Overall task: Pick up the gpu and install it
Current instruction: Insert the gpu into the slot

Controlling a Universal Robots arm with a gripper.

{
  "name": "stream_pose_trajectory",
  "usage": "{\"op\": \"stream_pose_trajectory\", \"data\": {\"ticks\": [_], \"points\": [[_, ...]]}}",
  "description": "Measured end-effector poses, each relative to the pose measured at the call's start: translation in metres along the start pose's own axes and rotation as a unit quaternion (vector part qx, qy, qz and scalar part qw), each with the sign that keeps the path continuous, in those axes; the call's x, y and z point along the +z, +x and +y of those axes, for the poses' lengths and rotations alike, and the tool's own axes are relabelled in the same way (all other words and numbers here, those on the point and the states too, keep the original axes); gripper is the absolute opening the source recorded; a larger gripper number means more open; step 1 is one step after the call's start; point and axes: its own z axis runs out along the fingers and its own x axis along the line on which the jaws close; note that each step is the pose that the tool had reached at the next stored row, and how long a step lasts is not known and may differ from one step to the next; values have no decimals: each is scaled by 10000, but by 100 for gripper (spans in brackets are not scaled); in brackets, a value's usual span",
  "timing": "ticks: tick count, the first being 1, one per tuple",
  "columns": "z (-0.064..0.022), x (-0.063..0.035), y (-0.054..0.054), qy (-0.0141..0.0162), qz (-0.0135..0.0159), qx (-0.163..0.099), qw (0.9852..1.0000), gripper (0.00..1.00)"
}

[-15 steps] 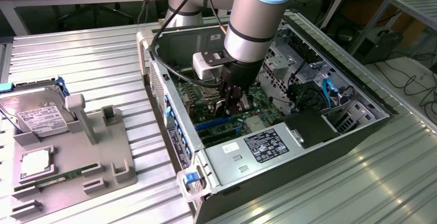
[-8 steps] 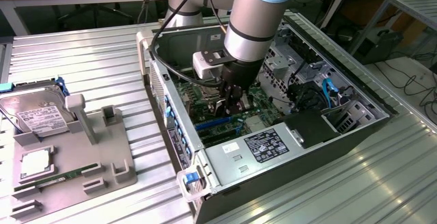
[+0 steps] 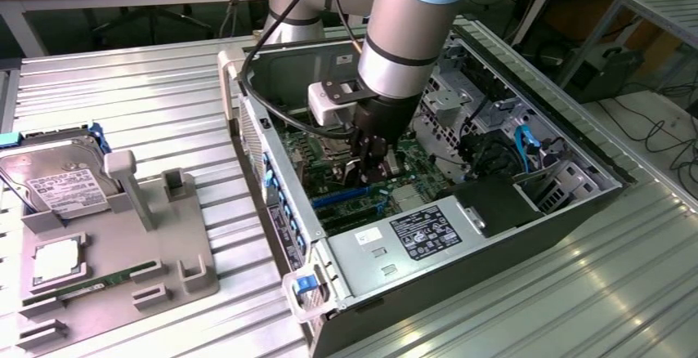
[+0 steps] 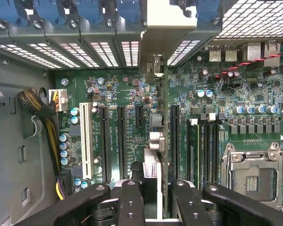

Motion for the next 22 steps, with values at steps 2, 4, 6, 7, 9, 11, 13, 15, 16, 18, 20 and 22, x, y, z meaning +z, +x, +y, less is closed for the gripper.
{"op": "stream_pose_trajectory", "data": {"ticks": [2, 4, 6, 7, 9, 11, 13, 15, 16, 18, 20, 22], "points": [[2, 0, -1, 0, 0, 0, 10000, 28], [7, 10, -8, 0, 0, 0, 10000, 28], [19, 17, -8, 0, 1, 0, 10000, 28], [28, 20, -8, -1, 1, 0, 10000, 28], [41, 31, -8, 0, -1, 0, 10000, 28], [42, 47, -7, 0, 1, -1, 10000, 28], [44, 73, -8, 0, 0, 0, 10000, 28], [48, 84, -10, 0, 1, 0, 10000, 28], [56, 85, -10, 0, 1, 0, 10000, 28], [68, 92, -16, 0, -1, 0, 10000, 28], [71, 93, -19, 0, -1, 0, 10000, 28], [72, 94, -23, 0, -1, 0, 10000, 28]]}}
